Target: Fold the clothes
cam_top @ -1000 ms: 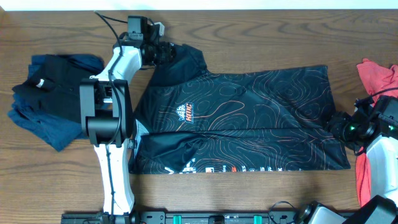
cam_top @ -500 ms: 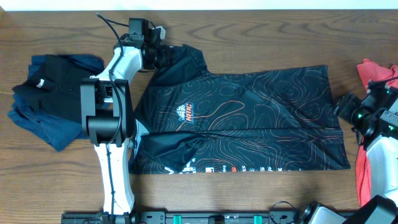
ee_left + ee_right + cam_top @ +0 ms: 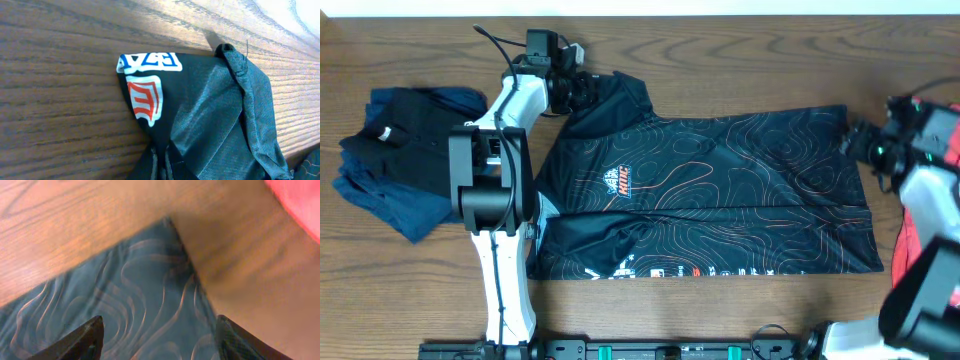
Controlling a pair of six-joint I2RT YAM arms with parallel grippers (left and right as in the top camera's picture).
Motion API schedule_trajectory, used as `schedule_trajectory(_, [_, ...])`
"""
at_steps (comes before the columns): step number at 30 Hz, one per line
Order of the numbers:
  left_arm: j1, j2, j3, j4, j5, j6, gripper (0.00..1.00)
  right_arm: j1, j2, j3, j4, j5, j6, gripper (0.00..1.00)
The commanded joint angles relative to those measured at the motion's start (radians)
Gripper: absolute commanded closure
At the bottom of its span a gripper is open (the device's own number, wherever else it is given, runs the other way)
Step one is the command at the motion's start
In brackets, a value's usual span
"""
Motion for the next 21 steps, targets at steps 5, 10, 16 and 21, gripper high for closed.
schedule_trajectory(5, [0.021, 0.003, 0.008, -0.017, 0.014, -0.011, 0.94, 0.042, 0.233, 0.227, 0.022, 0.112, -0.055, 0.3])
schedule_trajectory(10, [0.022, 0.003, 0.008, -0.019, 0.013, -0.011, 0.94, 0.052, 0.356, 0.323, 0.022, 0.108, -0.055, 0.31])
schedule_trajectory(16, [0.022, 0.003, 0.008, -0.019, 0.013, -0.011, 0.94, 0.088, 0.439, 0.367, 0.06, 0.108, -0.055, 0.33])
schedule_trajectory(21, [0.022, 0.003, 0.008, -0.02, 0.013, -0.011, 0.94, 0.118, 0.47, 0.367, 0.094, 0.109, -0.055, 0.33])
